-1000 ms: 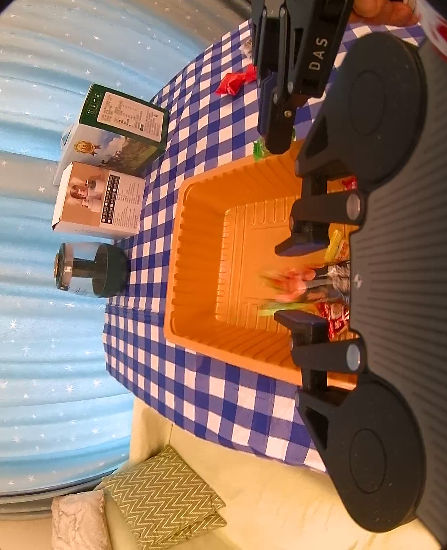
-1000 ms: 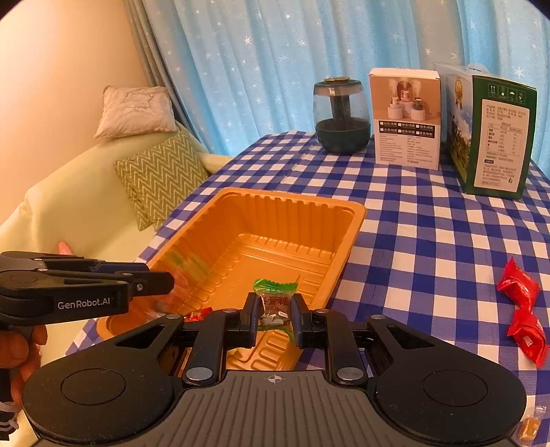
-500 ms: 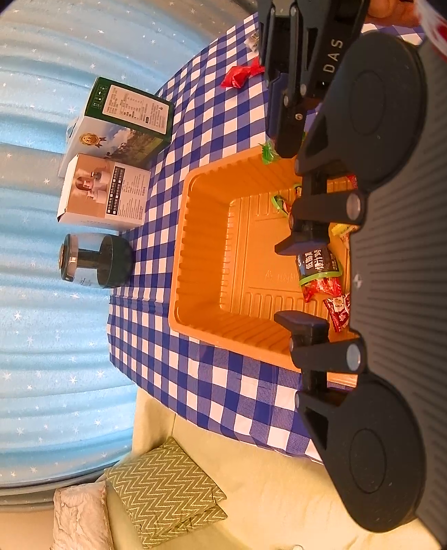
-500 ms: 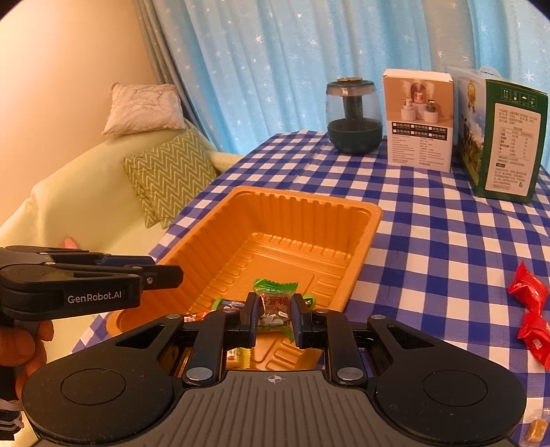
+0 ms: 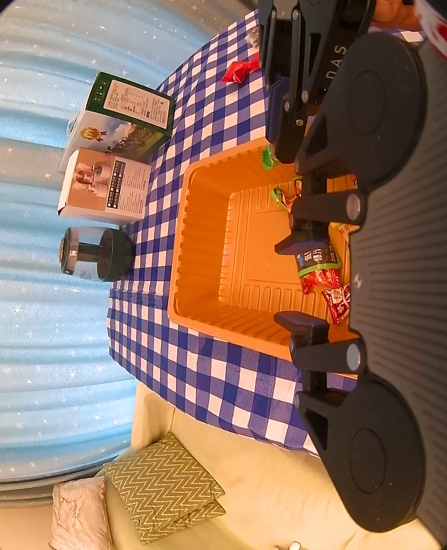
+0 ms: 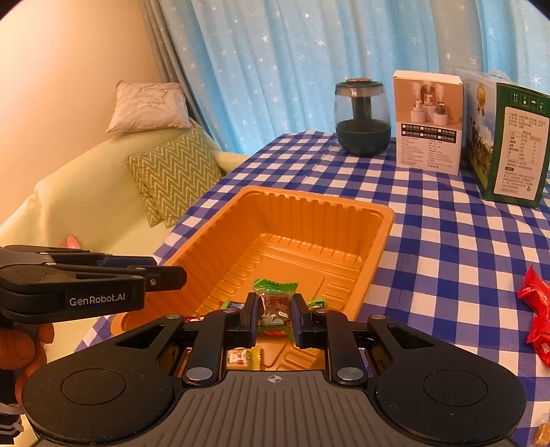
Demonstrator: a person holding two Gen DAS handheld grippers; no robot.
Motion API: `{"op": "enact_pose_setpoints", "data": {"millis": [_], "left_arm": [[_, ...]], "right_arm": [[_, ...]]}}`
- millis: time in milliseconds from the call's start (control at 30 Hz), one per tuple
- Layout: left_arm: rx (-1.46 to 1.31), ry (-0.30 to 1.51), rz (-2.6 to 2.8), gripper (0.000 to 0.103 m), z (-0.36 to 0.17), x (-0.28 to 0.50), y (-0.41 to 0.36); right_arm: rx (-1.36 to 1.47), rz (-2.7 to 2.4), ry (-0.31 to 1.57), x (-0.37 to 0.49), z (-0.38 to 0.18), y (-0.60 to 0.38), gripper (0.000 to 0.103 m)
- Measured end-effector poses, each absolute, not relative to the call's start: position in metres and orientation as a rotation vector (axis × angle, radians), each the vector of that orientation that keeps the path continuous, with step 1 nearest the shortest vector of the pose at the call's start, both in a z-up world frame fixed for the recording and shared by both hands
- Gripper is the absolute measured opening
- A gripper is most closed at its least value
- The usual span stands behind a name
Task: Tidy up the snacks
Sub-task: 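Carry both snacks over the orange tray and open both grippers, then withdraw both tools from the tray back toward the snack pile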
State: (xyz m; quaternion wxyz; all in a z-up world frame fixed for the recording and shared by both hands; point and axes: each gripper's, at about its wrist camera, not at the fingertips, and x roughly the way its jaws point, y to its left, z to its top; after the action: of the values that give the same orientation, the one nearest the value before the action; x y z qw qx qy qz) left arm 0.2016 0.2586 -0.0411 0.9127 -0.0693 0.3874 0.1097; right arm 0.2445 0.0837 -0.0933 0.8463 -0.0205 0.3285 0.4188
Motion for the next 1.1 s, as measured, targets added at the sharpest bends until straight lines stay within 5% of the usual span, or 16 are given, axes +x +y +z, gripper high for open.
{"op": "enact_pose_setpoints", "data": {"millis": [333, 367, 400, 467, 1100], "left_arm": [[-0.144, 0.803, 0.248, 0.032, -0.041, 0.197, 0.266], [-0.146, 0.803, 0.251, 0.032, -0.042, 0.197, 0.267], [-0.149, 0.803, 0.253, 0.032, -0.042, 0.196, 0.269], [-0.151, 0.804, 0.258, 0.032, -0.042, 0.195, 0.271], [-0.151, 0.773, 0.185, 0.034, -0.035, 0.205, 0.244]], "right_arm": [[-0.037, 0.926, 0.693, 0.246, -0.093, 0.094, 0.021], [-0.032, 0.932, 0.703, 0.247, -0.093, 0.095, 0.025], [-0.027, 0.935, 0.708, 0.247, -0.093, 0.096, 0.044], [-0.013, 0.932, 0.694, 0.246, -0.091, 0.095, 0.065], [-0.092, 0.723, 0.599, 0.254, -0.079, 0.051, 0.065]]}}
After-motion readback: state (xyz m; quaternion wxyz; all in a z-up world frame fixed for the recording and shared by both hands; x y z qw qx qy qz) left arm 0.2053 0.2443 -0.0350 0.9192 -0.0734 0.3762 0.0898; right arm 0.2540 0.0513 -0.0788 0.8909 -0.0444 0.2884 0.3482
